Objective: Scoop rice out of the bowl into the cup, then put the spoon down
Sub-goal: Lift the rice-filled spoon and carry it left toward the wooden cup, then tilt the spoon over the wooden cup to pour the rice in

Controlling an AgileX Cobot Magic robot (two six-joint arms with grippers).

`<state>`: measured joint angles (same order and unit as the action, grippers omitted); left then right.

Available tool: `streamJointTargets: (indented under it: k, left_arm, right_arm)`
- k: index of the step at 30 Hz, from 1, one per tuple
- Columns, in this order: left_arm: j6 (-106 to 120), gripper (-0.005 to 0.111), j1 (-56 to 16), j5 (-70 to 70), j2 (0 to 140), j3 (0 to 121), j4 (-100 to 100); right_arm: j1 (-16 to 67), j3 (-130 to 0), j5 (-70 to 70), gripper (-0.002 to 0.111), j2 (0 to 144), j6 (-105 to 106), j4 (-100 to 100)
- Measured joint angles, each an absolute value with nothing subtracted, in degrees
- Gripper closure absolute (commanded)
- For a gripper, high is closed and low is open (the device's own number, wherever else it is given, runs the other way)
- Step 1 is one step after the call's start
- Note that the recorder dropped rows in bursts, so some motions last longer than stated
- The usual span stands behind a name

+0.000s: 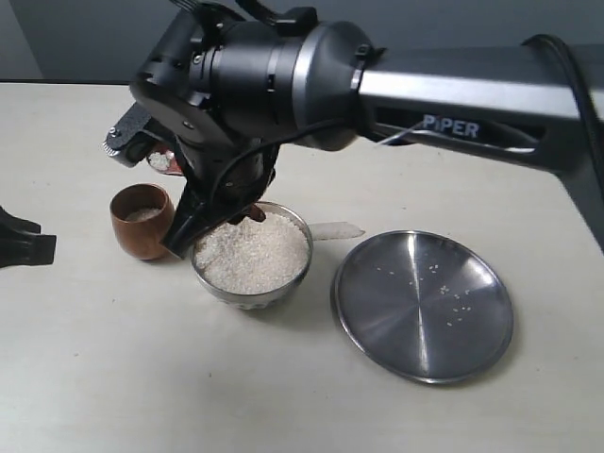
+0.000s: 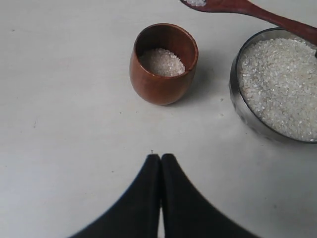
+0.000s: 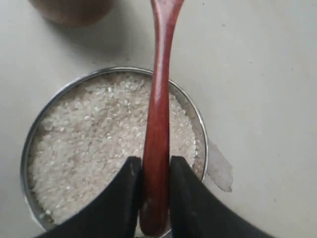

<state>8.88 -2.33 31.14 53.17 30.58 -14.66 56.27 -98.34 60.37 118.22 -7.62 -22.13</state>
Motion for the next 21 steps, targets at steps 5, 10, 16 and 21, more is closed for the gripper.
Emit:
streamJointTargets:
  k: [5, 10, 16, 21]
  left_arm:
    - [8.88, 0.106, -2.33, 31.05, 53.17, 30.58, -14.66]
    - [8.88, 0.106, -2.33, 30.91, 53.17, 30.58, -14.66]
    - [8.88, 0.106, -2.33, 30.91, 53.17, 30.58, -14.66]
    - [8.88, 0.106, -2.33, 30.89, 53.17, 30.58, -14.66]
  right_arm:
    - [56.49, -101.45, 62.19, 0.109, 120.66, -6.43, -25.4]
    - [59.61, -101.81, 62.31, 0.109, 121.73, -6.05, -31.36]
    - [61.72, -101.81, 63.67, 0.109, 124.73, -5.83, -36.79]
    - [62.84, -101.81, 63.56, 0.109, 124.96, -5.95, -39.18]
